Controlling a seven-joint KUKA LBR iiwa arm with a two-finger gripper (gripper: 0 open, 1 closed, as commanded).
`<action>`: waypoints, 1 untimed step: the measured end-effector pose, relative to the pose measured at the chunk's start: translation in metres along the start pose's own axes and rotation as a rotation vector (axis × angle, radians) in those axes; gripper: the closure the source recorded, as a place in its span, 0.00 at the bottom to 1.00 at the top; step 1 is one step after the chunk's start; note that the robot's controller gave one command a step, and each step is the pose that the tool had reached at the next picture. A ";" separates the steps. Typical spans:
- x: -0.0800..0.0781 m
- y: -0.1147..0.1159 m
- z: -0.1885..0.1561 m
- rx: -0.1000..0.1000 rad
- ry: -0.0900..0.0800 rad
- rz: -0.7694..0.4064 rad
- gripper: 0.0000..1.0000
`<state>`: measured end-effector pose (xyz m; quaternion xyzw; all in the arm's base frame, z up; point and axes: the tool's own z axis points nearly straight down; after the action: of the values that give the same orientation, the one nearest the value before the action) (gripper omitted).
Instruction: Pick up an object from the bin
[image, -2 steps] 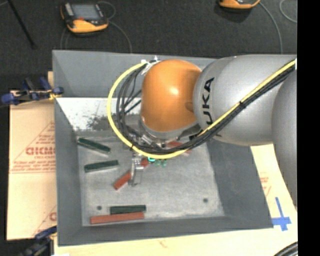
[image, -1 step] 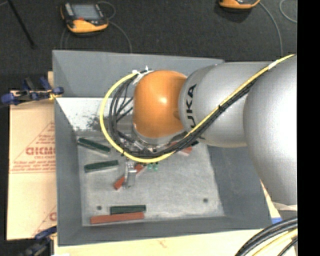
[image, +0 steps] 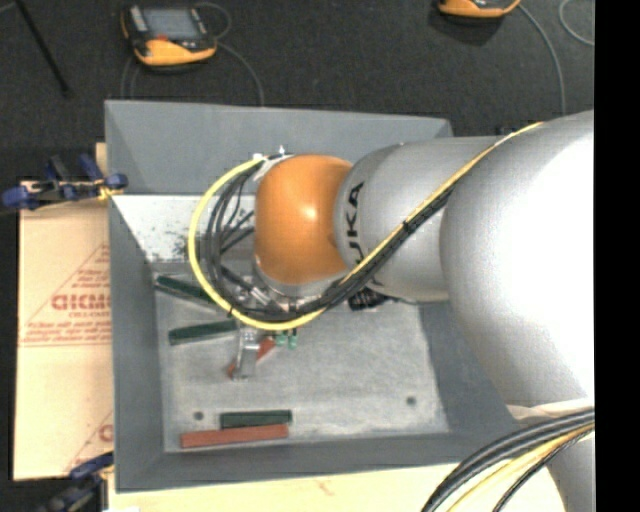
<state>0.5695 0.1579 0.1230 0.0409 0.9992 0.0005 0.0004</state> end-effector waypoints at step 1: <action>-0.063 -0.011 0.046 -0.001 -0.003 -0.196 1.00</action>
Offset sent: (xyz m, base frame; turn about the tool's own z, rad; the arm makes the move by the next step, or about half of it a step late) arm 0.0000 0.0000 0.0000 0.0000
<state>0.6313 0.1419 0.0767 -0.0572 0.9984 0.0007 0.0020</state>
